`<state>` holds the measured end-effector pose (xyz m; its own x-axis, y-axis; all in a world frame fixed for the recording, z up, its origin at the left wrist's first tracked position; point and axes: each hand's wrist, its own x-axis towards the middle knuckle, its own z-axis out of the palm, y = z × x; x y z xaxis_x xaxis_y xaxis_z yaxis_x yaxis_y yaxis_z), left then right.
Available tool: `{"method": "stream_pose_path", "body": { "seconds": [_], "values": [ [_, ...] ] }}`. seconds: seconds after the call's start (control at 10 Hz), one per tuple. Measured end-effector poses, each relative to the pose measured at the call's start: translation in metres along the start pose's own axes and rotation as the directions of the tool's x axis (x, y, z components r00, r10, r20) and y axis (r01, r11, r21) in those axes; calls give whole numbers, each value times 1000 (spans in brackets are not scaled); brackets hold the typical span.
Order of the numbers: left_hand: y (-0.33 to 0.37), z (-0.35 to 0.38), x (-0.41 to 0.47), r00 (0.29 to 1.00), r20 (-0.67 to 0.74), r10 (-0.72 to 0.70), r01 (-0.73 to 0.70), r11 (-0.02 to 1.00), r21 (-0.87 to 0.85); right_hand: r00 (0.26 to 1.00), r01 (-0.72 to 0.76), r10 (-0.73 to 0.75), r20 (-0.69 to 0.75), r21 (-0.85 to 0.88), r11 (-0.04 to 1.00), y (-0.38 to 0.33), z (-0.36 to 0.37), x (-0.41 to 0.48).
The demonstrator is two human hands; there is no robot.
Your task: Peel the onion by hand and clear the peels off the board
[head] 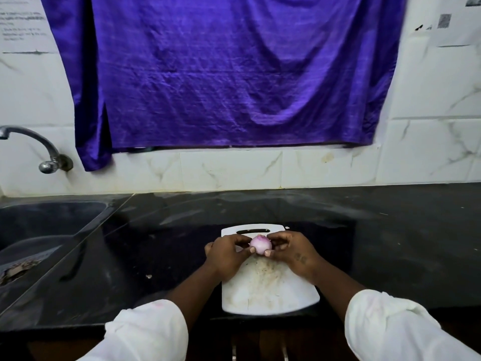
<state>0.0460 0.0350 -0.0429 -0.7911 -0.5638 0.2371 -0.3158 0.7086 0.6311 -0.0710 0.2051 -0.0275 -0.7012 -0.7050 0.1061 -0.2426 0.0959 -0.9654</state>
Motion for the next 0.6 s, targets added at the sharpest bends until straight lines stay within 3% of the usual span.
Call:
{"method": "stream_pose_path", "body": {
  "seconds": [0.4,0.6],
  "values": [
    [0,-1,-1,999,20,-41,41,998,-42,999,-34,34,10,38,999,1,-2,0],
    [7,-7,-3,1000,-13,-21,21,1000,-15,999,-30,31,20,-81,996,-4,-9,-4]
  ]
}}
